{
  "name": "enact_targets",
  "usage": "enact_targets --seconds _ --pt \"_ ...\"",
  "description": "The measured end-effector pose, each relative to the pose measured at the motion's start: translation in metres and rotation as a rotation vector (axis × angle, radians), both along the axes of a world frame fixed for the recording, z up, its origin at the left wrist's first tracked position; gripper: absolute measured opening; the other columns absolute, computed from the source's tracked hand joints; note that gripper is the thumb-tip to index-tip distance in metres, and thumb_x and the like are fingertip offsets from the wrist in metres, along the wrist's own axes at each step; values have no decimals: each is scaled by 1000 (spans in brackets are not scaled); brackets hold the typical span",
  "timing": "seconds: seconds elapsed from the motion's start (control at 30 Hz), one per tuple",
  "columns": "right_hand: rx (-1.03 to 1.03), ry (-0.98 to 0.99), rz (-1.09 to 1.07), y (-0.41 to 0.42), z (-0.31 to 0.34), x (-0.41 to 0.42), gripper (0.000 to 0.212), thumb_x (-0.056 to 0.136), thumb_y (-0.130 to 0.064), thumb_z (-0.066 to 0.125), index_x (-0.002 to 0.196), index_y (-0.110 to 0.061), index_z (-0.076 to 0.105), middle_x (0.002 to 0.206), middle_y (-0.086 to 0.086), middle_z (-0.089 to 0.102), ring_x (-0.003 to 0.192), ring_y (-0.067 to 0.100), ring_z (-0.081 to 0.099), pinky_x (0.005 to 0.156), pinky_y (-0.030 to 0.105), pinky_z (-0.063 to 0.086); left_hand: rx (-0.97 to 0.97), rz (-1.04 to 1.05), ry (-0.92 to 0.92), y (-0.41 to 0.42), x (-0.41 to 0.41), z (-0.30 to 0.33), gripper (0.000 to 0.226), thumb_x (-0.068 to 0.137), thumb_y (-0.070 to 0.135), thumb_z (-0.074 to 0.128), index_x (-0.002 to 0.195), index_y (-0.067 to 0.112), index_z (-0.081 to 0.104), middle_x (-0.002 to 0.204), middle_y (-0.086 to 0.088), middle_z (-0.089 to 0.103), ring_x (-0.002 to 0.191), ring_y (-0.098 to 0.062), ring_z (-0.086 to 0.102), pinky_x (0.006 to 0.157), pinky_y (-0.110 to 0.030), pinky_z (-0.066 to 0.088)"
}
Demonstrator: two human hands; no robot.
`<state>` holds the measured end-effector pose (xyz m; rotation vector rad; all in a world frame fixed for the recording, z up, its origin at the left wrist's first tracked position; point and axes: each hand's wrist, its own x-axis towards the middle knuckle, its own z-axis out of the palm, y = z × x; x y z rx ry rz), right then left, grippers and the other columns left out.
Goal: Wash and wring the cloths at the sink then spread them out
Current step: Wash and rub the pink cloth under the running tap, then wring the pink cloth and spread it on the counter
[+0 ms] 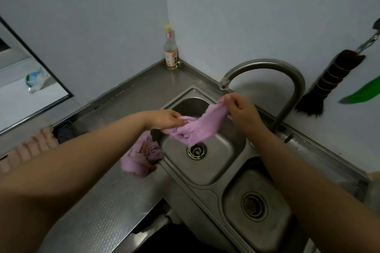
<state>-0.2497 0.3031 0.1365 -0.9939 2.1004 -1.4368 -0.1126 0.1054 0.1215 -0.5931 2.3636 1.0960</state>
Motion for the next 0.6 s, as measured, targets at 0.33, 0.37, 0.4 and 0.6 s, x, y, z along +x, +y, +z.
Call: enact_targets --seconds 0.33,0.37,0.4,0.6 --pt "-93 217 167 -61 51 38 20 95 -15 54 106 -7 69 87 -3 66 74 -11 59 71 5 47 733 277 472 -5 24 45 76 76 58 70 130 6 55 126 -16 61 117 -24 56 105 -43 38" --pt "-81 217 177 -66 53 43 20 96 -17 53 107 -10 68 88 -7 64 77 -11 58 74 4 47 651 275 523 -4 26 53 70 81 52 67 124 -1 57 118 -21 63 109 -26 58 104 -46 41" --pt "-80 210 179 -72 55 48 19 97 -20 51 105 -13 67 88 -12 64 78 -12 59 75 5 48 516 286 561 -5 27 60 58 86 43 64 118 -6 59 108 -23 65 99 -25 60 100 -47 45" --pt "148 159 266 -103 66 77 42 91 -45 54 75 -7 59 69 2 58 64 14 52 63 30 43 325 396 822 -33 62 98 12 95 21 58 88 15 64 77 2 62 73 -10 55 64 -20 46"
